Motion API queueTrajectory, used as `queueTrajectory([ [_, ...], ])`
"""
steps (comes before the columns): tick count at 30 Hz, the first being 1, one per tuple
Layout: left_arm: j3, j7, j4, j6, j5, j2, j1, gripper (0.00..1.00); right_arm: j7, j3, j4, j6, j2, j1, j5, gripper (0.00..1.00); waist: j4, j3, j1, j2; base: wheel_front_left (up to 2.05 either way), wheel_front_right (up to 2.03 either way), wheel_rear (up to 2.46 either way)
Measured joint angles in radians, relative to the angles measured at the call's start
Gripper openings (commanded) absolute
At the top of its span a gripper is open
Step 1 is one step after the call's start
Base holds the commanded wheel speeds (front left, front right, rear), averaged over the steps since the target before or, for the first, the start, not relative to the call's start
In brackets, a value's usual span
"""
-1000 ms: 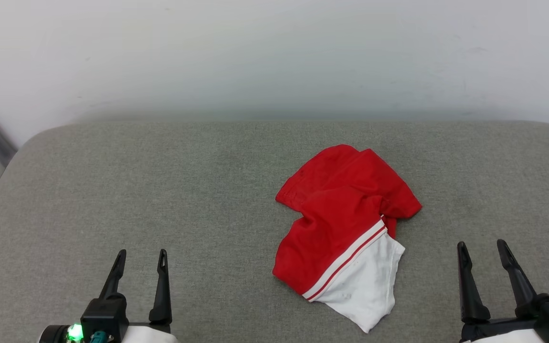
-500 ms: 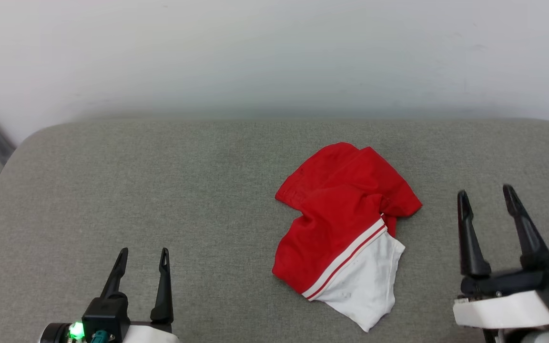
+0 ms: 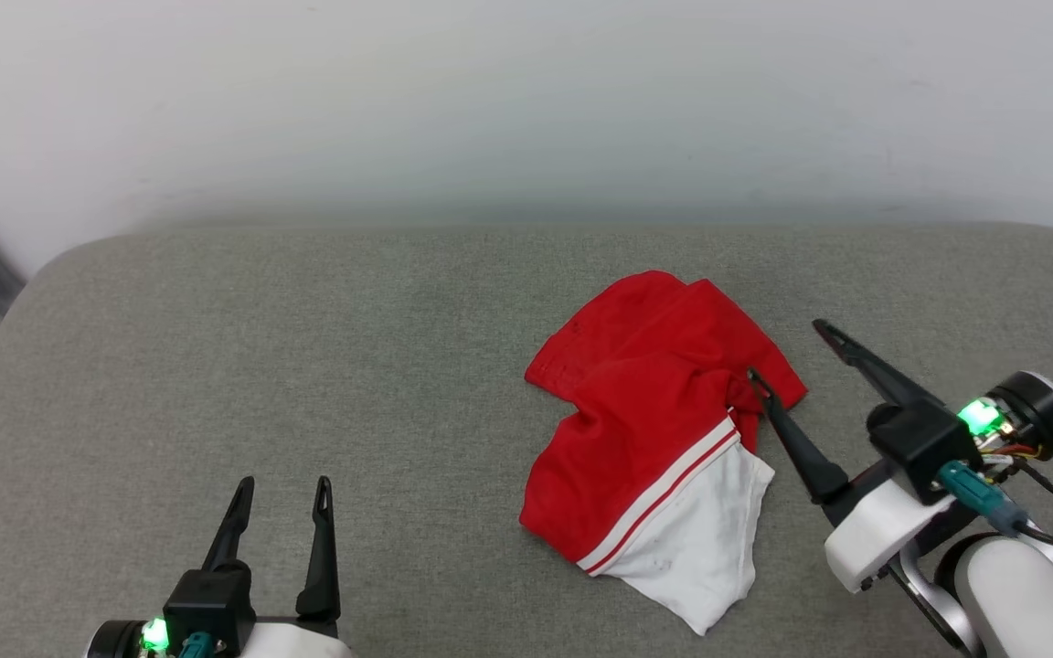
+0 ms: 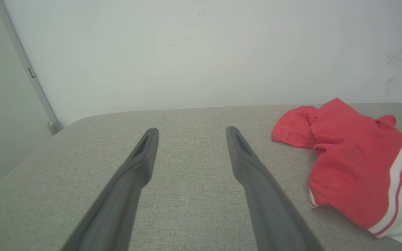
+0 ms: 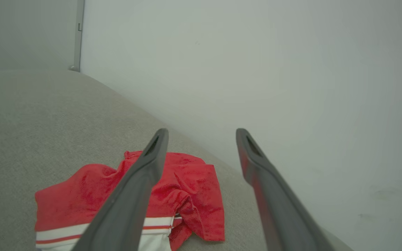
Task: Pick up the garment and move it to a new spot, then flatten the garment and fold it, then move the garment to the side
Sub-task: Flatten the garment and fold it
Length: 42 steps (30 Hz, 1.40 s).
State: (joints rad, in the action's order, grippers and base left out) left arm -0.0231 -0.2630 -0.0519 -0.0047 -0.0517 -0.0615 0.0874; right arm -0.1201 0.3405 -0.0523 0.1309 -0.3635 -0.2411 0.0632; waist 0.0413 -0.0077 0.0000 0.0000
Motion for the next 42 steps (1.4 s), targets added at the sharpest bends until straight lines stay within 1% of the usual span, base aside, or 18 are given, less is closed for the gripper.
queueTrajectory([
  [2,0.001,0.000,0.000,0.000,-0.004,0.002,0.000,1.00,0.086,0.079,0.003,0.000,-0.052,-0.035,0.041,1.00,-0.001,0.004,0.0000,0.0000,0.00,0.00,0.00],
  [6,0.005,0.000,0.002,-0.001,-0.006,0.005,-0.002,1.00,0.276,0.259,0.044,0.000,-0.166,-0.118,0.161,1.00,-0.004,0.020,0.0000,0.0000,0.00,0.00,0.00],
  [10,0.006,0.000,0.007,-0.004,-0.006,0.007,-0.024,1.00,0.478,0.413,0.082,0.000,-0.264,-0.223,0.287,1.00,-0.006,0.050,0.0000,0.0000,0.00,0.00,0.00],
  [12,0.006,0.000,0.008,-0.004,-0.006,0.008,-0.038,1.00,0.575,0.485,0.089,0.000,-0.301,-0.267,0.351,1.00,-0.005,0.067,0.0000,0.0000,0.00,0.00,0.00],
  [14,0.004,0.000,0.007,-0.006,-0.006,0.009,-0.053,1.00,0.671,0.568,0.091,0.000,-0.337,-0.313,0.389,1.00,-0.003,0.085,0.0000,0.0000,0.00,0.00,0.00],
  [16,0.001,0.000,0.007,-0.009,-0.008,0.009,-0.070,1.00,0.736,0.626,0.086,0.000,-0.359,-0.351,0.440,1.00,0.002,0.103,0.0001,0.0000,0.00,0.00,0.00],
  [20,-0.003,0.000,0.007,-0.008,-0.016,0.009,-0.098,1.00,0.791,0.741,0.062,0.000,-0.370,-0.428,0.482,1.00,0.014,0.144,0.0001,0.0000,0.00,0.00,0.00],
  [23,-0.011,0.000,0.007,-0.004,-0.026,0.010,-0.121,1.00,0.796,0.813,0.017,0.000,-0.363,-0.463,0.518,1.00,0.024,0.177,0.0001,0.0000,0.00,0.00,0.00],
  [25,-0.016,0.000,0.005,-0.003,-0.034,0.010,-0.137,1.00,0.795,0.865,-0.023,0.000,-0.352,-0.491,0.520,1.00,0.031,0.201,0.0001,0.0000,0.00,0.00,0.00],
  [28,-0.025,0.000,0.003,0.001,-0.041,0.010,-0.158,1.00,0.779,0.909,-0.089,0.000,-0.327,-0.519,0.526,1.00,0.042,0.234,0.0001,0.0000,0.00,0.00,0.00],
  [32,-0.033,0.000,-0.004,0.005,-0.048,0.010,-0.179,1.00,0.761,0.919,-0.143,0.001,-0.302,-0.530,0.548,1.00,0.054,0.267,0.0000,0.0001,0.00,0.00,0.00],
  [33,-0.035,0.000,-0.006,0.005,-0.049,0.010,-0.180,1.00,0.757,0.922,-0.151,0.002,-0.300,-0.531,0.541,0.37,0.058,0.270,0.0000,0.0000,0.00,0.00,0.00],
  [34,-0.037,0.000,-0.009,0.005,-0.049,0.010,-0.180,1.00,0.751,0.922,-0.157,0.003,-0.299,-0.530,0.538,0.00,0.060,0.272,0.0000,0.0000,0.00,0.00,0.00],
  [38,-0.038,0.000,-0.021,0.009,-0.050,0.010,-0.181,1.00,0.677,0.925,-0.176,0.001,-0.299,-0.525,0.554,0.00,0.058,0.257,0.0001,0.0000,0.00,0.00,0.00],
  [42,-0.038,0.000,-0.028,0.010,-0.049,0.011,-0.169,1.00,0.589,0.915,-0.157,0.000,-0.328,-0.505,0.589,0.00,0.048,0.222,0.0001,0.0000,0.00,0.00,0.00],
])
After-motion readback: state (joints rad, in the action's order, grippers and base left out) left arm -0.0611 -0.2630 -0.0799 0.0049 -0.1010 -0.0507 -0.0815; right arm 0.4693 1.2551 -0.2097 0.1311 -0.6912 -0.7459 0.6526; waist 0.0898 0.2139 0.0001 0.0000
